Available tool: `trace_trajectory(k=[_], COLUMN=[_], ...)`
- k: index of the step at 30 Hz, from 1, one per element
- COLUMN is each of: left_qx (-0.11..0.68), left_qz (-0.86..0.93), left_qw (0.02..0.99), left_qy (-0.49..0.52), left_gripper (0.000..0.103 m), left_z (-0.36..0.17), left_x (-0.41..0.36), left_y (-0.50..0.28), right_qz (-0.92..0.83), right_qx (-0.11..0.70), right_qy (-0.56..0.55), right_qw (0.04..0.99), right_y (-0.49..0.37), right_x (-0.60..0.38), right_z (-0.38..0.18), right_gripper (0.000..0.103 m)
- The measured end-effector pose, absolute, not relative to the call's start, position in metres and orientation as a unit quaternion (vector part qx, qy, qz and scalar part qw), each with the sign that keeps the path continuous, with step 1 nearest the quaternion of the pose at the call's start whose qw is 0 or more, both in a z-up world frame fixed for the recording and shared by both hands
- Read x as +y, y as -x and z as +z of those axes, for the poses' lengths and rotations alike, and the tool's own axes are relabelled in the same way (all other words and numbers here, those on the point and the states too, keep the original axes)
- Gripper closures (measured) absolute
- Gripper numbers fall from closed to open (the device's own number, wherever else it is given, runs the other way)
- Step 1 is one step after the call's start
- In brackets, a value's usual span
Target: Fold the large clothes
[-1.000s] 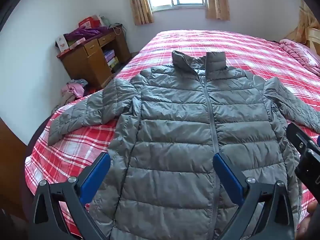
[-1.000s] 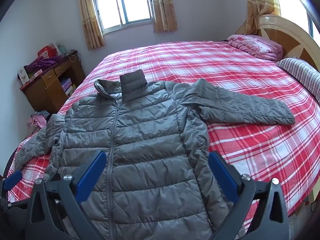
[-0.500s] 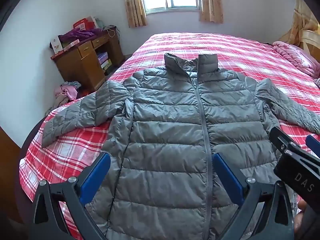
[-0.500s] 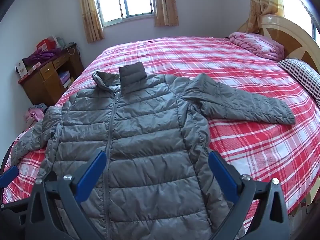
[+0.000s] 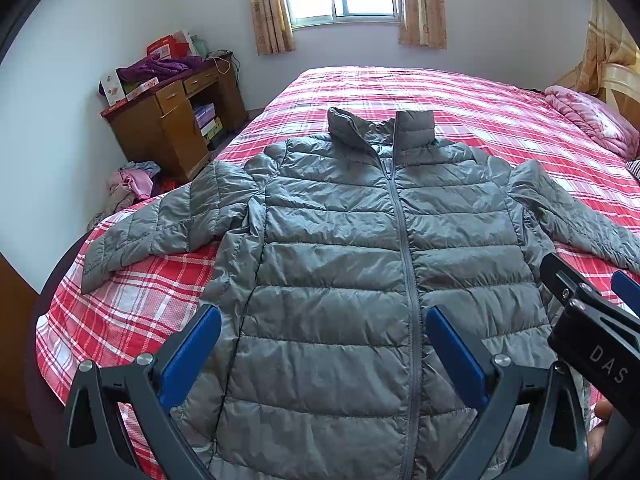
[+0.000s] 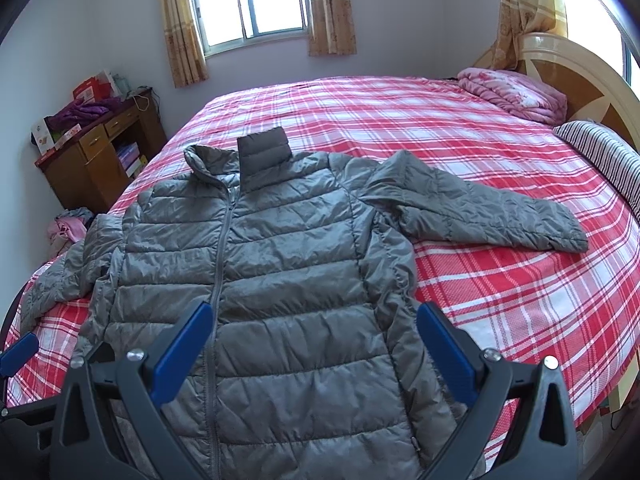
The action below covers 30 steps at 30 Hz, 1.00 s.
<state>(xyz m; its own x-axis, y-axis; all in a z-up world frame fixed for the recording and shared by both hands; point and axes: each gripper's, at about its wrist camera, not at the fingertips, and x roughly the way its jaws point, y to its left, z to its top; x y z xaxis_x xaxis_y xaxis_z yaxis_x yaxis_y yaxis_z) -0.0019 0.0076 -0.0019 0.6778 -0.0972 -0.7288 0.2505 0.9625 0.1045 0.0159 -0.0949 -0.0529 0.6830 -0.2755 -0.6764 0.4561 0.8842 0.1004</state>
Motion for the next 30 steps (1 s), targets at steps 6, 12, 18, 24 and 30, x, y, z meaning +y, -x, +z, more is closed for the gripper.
trace_trajectory(k=[6, 12, 18, 24, 30], left_qx=[0.389, 0.388, 0.390, 0.393, 0.396], left_qz=[-0.093, -0.093, -0.094, -0.090, -0.088], left_qw=[0.912, 0.912, 0.911, 0.910, 0.909], left_qy=[-0.095, -0.095, -0.095, -0.098, -0.099], left_gripper=[0.001, 0.001, 0.001, 0.001, 0.001], left_z=[-0.0018, -0.0022, -0.0024, -0.0050, -0.0082], left_x=[0.0070, 0.0081, 0.0077, 0.0082, 0.0075], left_y=[0.0021, 0.0028, 0.0030, 0.0027, -0.0002], right_qz=[-0.204, -0.203, -0.206, -0.204, -0.205], right_qx=[0.341, 0.340, 0.339, 0.341, 0.342], right_qy=[-0.130, -0.130, -0.127, -0.125, -0.125], right_qw=[0.908, 0.909, 0.909, 0.909, 0.909], right_y=[-0.0159, -0.0154, -0.0146, -0.0153, -0.0160], right_x=[-0.0933, -0.0927, -0.0920, -0.0902, -0.0897], right_z=[-0.0518, -0.0509, -0.0479, -0.0492, -0.0499], right_gripper=[0.000, 0.000, 0.000, 0.000, 0.000])
